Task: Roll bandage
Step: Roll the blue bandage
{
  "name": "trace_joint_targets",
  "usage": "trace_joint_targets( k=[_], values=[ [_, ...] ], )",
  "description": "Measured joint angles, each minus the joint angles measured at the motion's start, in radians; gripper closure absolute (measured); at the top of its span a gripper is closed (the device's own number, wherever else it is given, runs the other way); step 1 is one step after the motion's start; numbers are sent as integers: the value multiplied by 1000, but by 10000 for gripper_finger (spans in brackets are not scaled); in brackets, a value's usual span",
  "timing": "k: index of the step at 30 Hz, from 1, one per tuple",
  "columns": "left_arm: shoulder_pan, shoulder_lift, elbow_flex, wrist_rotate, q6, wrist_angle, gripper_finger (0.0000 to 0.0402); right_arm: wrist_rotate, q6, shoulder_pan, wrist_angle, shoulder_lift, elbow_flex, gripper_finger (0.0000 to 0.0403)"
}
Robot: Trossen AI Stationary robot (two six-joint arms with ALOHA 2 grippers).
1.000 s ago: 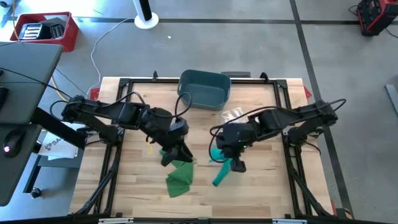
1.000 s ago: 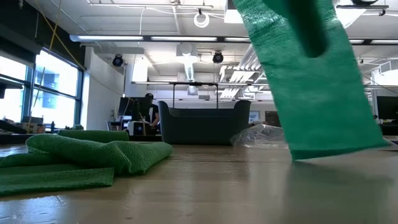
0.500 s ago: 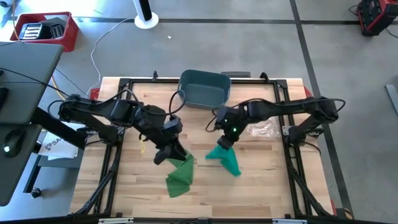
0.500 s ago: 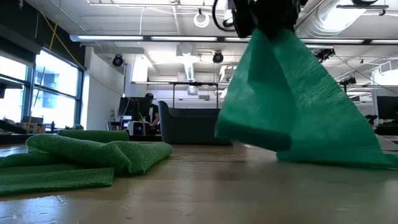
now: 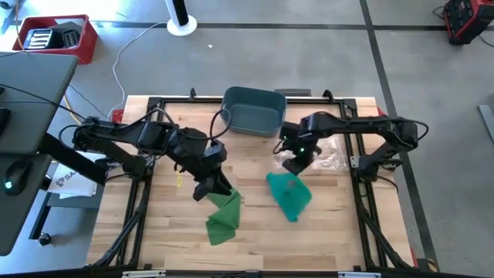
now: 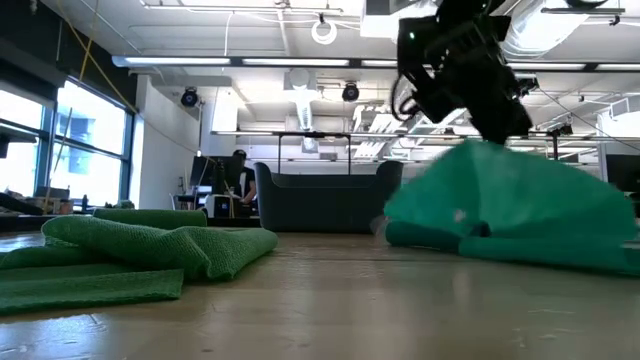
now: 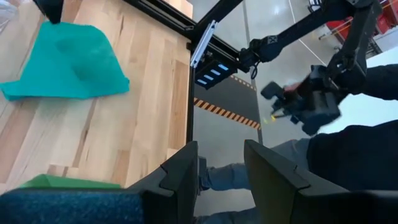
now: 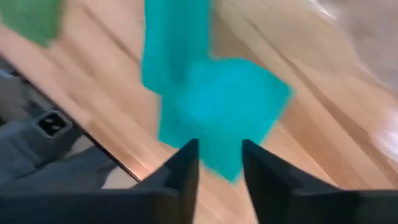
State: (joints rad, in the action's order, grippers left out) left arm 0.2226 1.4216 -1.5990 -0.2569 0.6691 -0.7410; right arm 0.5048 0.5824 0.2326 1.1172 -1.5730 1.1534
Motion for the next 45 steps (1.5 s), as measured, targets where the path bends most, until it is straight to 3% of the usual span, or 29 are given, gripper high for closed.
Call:
trace_joint_targets(
  k=[6, 10, 15, 21, 25, 29, 36, 41, 45],
  values=[
    [0, 0, 0, 13, 0, 0, 278, -144, -46, 80, 263, 0, 0, 218],
    [0, 0, 0, 20, 0, 0, 278, -66, -178, 71, 278, 0, 12, 214],
    [0, 0, 0, 52, 0, 1, 278, 97, -333, -23, 100, 0, 40, 215],
    [0, 0, -1, 54, 51, 6, 278, 98, -264, -114, -239, -25, 83, 215],
    [0, 2, -26, -1, 75, 6, 278, 98, -249, -119, -355, -138, 152, 215],
    [1, -1, -43, -8, 82, 7, 278, 75, -338, -105, -300, -301, 263, 215],
    [15, -3, -43, -2, 105, 3, 278, -179, -542, -103, -57, -512, 492, 215],
    [28, -3, -43, 8, 105, 2, 278, -177, -621, -93, 32, -591, 550, 215],
    [28, -3, -43, 16, 105, 2, 278, -111, -672, -89, 61, -637, 550, 215]
  ],
)
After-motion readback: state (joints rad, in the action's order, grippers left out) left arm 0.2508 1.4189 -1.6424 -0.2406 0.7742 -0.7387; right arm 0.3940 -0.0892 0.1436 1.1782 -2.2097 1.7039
